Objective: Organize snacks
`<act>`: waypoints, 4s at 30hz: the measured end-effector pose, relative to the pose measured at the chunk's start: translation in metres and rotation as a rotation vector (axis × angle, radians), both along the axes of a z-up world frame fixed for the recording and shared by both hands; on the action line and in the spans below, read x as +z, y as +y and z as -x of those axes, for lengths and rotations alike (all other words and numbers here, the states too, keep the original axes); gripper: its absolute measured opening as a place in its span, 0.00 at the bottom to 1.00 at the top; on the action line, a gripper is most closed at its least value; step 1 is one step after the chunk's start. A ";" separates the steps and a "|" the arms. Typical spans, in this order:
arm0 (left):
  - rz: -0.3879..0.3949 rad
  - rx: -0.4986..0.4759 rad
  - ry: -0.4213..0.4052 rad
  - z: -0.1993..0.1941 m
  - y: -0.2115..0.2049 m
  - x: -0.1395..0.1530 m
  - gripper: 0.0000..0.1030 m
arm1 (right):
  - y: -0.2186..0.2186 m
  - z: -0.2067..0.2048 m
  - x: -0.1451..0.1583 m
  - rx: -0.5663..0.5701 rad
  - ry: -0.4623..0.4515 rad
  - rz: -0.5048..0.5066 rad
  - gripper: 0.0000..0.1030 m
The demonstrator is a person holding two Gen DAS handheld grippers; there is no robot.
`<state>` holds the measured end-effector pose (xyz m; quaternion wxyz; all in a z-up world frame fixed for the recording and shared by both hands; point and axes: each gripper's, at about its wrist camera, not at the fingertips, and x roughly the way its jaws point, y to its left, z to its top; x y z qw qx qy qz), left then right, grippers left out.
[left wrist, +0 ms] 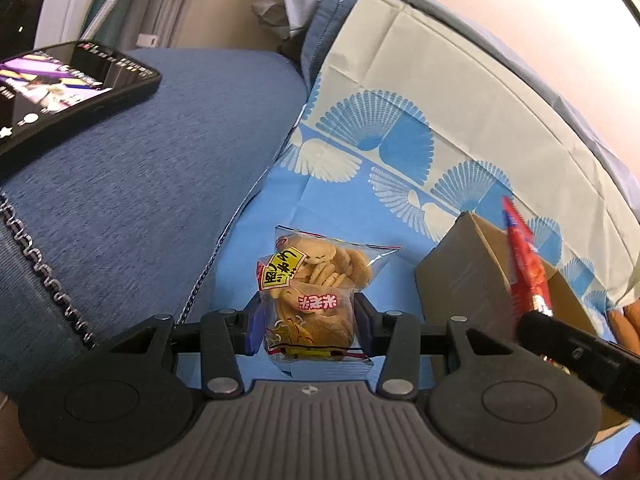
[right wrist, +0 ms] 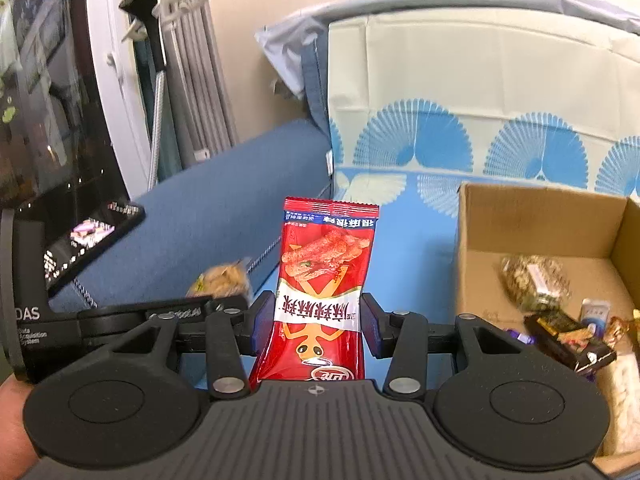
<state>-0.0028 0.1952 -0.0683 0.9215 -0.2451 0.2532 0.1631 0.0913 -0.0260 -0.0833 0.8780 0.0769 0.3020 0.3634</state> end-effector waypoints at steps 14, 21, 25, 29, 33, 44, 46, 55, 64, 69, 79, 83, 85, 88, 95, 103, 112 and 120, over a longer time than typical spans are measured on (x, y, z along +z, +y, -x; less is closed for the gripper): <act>0.070 0.003 0.034 -0.041 -0.027 0.038 0.48 | -0.044 -0.040 0.001 -0.179 0.079 -0.108 0.46; 0.001 -0.093 -0.037 -0.085 -0.081 0.069 0.48 | -0.073 -0.060 -0.003 -0.317 0.128 -0.126 0.46; -0.029 -0.166 -0.063 -0.111 -0.116 0.081 0.48 | -0.092 -0.072 -0.012 -0.403 0.176 -0.102 0.46; -0.064 -0.234 -0.074 -0.128 -0.150 0.086 0.48 | -0.112 -0.083 -0.023 -0.481 0.228 -0.086 0.46; -0.098 -0.296 -0.079 -0.136 -0.176 0.087 0.48 | -0.125 -0.086 -0.027 -0.522 0.238 -0.095 0.46; -0.119 -0.347 -0.085 -0.133 -0.200 0.092 0.48 | -0.142 -0.085 -0.028 -0.561 0.238 -0.108 0.46; -0.116 -0.351 -0.081 -0.133 -0.200 0.093 0.48 | -0.143 -0.085 -0.028 -0.563 0.237 -0.108 0.46; -0.115 -0.380 -0.080 -0.131 -0.209 0.095 0.48 | -0.150 -0.084 -0.026 -0.587 0.231 -0.110 0.46; -0.090 -0.383 -0.070 -0.126 -0.203 0.099 0.65 | -0.150 -0.086 -0.029 -0.613 0.253 -0.088 0.64; -0.078 -0.362 -0.085 -0.110 -0.196 0.103 0.78 | -0.149 -0.084 -0.030 -0.624 0.241 -0.057 0.79; -0.151 -0.355 -0.134 -0.053 -0.189 0.107 0.87 | -0.156 -0.071 -0.016 -0.605 0.156 -0.026 0.99; -0.144 -0.364 -0.134 -0.029 -0.191 0.100 0.90 | -0.160 -0.059 -0.008 -0.577 0.114 0.000 0.99; -0.141 -0.350 -0.115 -0.021 -0.192 0.094 0.90 | -0.161 -0.052 -0.004 -0.560 0.094 0.019 0.99; -0.105 -0.354 -0.071 -0.013 -0.191 0.082 0.91 | -0.164 -0.041 0.002 -0.540 0.079 0.052 0.99; -0.131 -0.352 0.030 0.001 -0.204 0.041 0.99 | -0.183 -0.007 0.028 -0.504 0.031 0.163 0.99; -0.146 -0.371 0.088 -0.001 -0.215 0.018 0.99 | -0.181 0.023 -0.003 -0.471 0.064 0.219 0.99; -0.148 -0.346 0.100 -0.010 -0.215 0.012 0.99 | -0.180 0.017 -0.019 -0.488 0.084 0.291 0.99; -0.134 -0.327 0.100 -0.012 -0.209 0.011 0.99 | -0.164 0.016 -0.025 -0.444 0.053 0.359 0.99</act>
